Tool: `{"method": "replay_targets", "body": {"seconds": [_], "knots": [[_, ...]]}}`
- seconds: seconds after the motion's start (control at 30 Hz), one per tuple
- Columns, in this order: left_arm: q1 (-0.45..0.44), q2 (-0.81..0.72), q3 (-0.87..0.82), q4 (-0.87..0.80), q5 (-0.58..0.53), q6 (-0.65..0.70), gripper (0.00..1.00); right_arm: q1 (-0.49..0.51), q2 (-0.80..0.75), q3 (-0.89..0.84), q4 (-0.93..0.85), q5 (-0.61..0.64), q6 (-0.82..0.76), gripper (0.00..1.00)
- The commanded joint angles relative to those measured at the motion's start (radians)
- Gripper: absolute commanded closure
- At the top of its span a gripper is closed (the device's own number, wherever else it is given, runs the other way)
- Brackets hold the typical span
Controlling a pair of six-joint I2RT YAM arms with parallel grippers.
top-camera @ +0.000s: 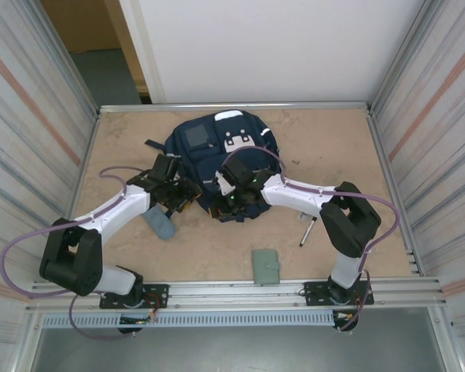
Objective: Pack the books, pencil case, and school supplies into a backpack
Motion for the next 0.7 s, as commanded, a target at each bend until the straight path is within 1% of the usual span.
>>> {"method": "replay_targets", "body": {"seconds": [0.0,0.1,0.2,0.3,0.4,0.53,0.6,0.63,0.67], "knots": [[-0.046,-0.055,0.012,0.035,-0.097,-0.082,0.55,0.017,0.004,-0.019,0.051,-0.047,0.017,1.00],[-0.082,-0.103,-0.040,0.039,-0.131,-0.135,0.55,0.017,0.003,-0.034,0.055,-0.037,0.027,1.00],[-0.101,-0.131,-0.097,0.091,-0.159,-0.167,0.55,0.017,0.000,-0.056,0.066,-0.038,0.027,1.00],[-0.110,-0.117,-0.109,0.121,-0.148,-0.187,0.54,0.018,0.006,-0.058,0.067,-0.052,0.035,1.00],[-0.151,-0.068,-0.097,0.148,-0.175,-0.190,0.55,0.025,0.000,-0.052,0.073,-0.067,0.028,1.00],[-0.170,0.022,-0.080,0.178,-0.131,-0.217,0.60,0.027,-0.009,-0.047,0.063,-0.065,0.022,1.00],[-0.173,0.040,-0.084,0.203,-0.139,-0.215,0.62,0.033,-0.016,-0.049,0.058,-0.071,0.020,1.00],[-0.174,0.049,-0.089,0.220,-0.138,-0.215,0.67,0.036,-0.023,-0.055,0.051,-0.063,0.015,1.00],[-0.173,0.054,-0.091,0.236,-0.138,-0.217,0.75,0.038,-0.029,-0.061,0.045,-0.052,0.012,1.00]]}}
